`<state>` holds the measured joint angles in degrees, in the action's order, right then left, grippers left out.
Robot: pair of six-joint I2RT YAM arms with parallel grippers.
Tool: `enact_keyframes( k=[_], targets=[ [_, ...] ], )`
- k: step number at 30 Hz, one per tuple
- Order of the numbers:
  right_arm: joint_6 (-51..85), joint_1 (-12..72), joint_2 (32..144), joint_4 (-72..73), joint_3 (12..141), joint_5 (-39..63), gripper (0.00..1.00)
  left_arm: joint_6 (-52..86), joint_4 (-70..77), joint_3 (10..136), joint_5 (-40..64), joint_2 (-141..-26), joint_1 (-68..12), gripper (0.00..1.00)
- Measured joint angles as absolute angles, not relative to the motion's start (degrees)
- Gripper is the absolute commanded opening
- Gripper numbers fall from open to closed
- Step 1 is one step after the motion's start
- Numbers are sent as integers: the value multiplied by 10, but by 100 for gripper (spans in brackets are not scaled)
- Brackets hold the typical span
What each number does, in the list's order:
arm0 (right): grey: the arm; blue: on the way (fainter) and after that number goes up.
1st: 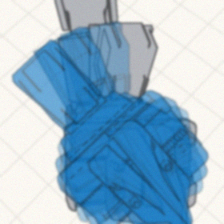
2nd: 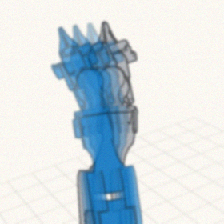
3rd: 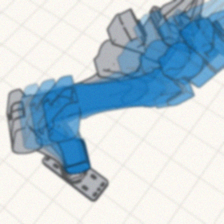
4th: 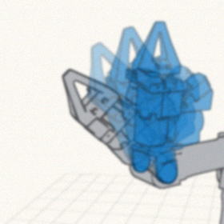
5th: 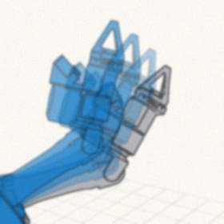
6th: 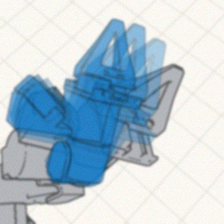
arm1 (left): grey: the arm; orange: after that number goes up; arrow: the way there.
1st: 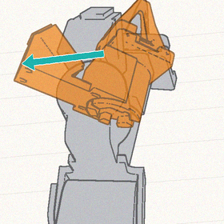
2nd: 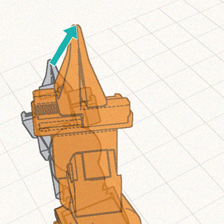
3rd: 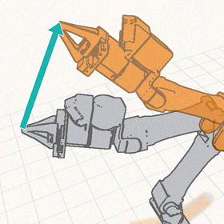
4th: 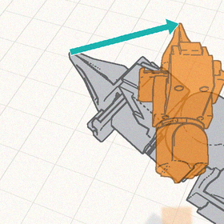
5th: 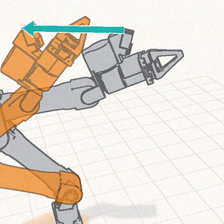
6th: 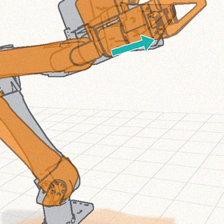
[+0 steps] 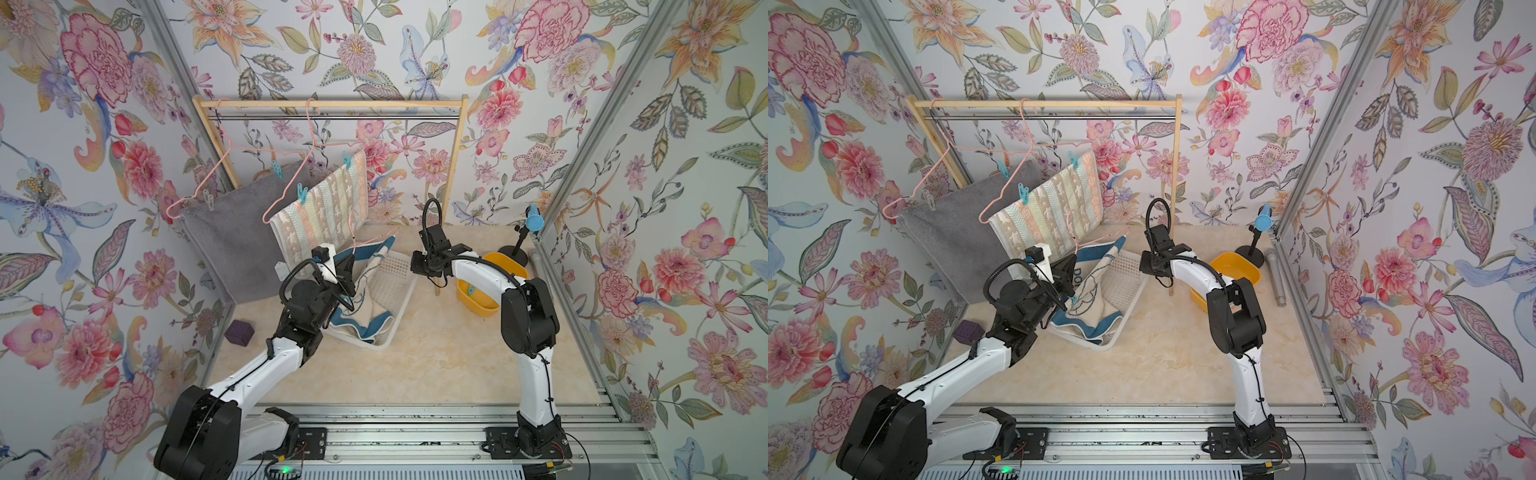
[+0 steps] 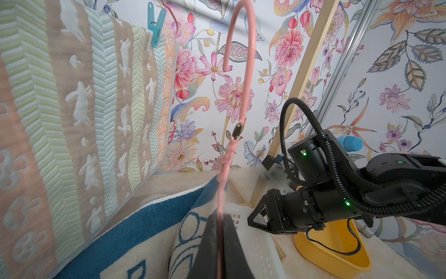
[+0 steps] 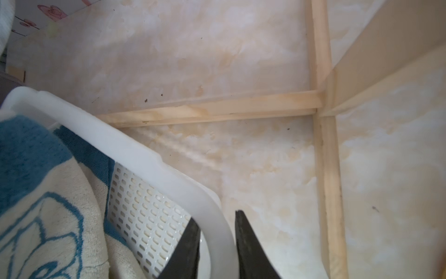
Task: Remove the clothespins securing towels to the hanger
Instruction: Adjust the basket at the center of the board.
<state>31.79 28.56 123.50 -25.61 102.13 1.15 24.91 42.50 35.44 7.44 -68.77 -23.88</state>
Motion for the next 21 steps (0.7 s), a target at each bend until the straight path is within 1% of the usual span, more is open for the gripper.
enact_keyframes(
  k=[4,5,6,7,8,9,11,12,13,14,19,21],
  targets=[
    [284,275,1252,-275,1063,19,24,254,430,354,57,-685,-248,0],
    [276,273,1253,-277,1069,21,25,257,434,354,53,-685,-250,0],
    [272,272,1253,-278,1072,22,28,261,438,353,48,-685,-251,0],
    [267,272,1253,-279,1074,21,41,266,444,351,41,-685,-253,0],
    [262,271,1253,-278,1075,20,51,271,452,348,34,-685,-256,0],
    [255,271,1252,-278,1075,20,56,276,457,345,26,-685,-259,0],
    [246,272,1241,-272,1058,19,71,285,472,335,9,-686,-268,0],
    [242,274,1230,-266,1040,19,76,289,478,331,3,-686,-271,0],
    [239,276,1211,-258,1010,19,84,294,486,325,-7,-687,-277,0],
    [240,279,1187,-247,976,20,100,297,494,320,-16,-688,-283,0],
    [248,305,1054,-190,814,24,100,317,539,296,-55,-701,-305,0],
    [255,319,1007,-170,773,22,100,325,559,286,-67,-705,-310,0]
  ],
)
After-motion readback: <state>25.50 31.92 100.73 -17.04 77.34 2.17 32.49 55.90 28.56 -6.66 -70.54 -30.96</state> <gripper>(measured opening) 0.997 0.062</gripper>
